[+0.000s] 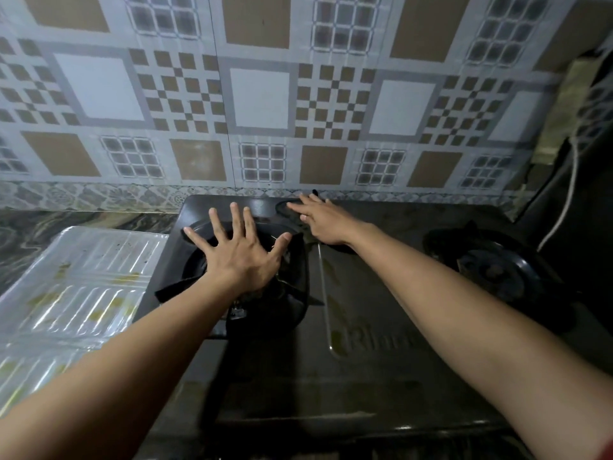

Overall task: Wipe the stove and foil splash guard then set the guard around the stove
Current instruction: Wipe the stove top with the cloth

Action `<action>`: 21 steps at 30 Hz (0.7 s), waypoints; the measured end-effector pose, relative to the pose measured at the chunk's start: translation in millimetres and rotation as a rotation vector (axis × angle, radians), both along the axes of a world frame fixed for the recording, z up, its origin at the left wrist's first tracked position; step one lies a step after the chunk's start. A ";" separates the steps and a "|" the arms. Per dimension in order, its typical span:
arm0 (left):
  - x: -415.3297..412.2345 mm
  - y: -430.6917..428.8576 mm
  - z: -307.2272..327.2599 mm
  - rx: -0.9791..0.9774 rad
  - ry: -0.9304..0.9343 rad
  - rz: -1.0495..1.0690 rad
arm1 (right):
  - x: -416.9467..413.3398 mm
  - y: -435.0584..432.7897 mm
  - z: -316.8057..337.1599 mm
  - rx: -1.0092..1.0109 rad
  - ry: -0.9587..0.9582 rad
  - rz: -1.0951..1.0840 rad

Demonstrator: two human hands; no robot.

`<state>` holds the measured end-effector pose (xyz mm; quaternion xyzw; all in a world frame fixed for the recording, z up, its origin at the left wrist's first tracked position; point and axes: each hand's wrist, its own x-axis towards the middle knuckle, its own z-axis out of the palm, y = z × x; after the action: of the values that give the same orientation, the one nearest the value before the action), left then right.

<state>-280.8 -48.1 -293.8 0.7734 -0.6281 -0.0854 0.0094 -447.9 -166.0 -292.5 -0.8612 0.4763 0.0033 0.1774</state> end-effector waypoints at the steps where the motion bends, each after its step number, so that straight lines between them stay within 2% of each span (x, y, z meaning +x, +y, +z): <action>1: 0.4 -0.8 0.3 0.004 -0.029 -0.012 | -1.3 2.5 -1.3 -0.004 0.000 -0.015; 6: 8.3 -8.4 2.0 -0.019 -0.086 -0.096 | -23.2 7.9 -0.9 -0.015 -0.011 -0.160; 12: 17.8 -24.1 -0.3 -0.076 -0.128 -0.325 | -61.1 2.6 3.8 -0.010 0.010 -0.364; 14: 11.4 -25.1 -4.1 -0.084 -0.058 -0.403 | -72.2 1.4 3.6 0.004 0.020 -0.422; 17: 2.3 -24.7 -7.7 -0.023 0.080 -0.389 | -89.8 0.2 1.8 0.005 0.053 -0.514; 21: 2.4 -22.7 -4.5 -0.074 -0.032 -0.431 | -107.0 1.6 4.2 0.032 0.058 -0.601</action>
<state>-278.4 -70.8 -298.3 0.6218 -0.7815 -0.0503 0.0094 -554.9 -164.4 -288.3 -0.6781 0.7147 -0.0171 0.1704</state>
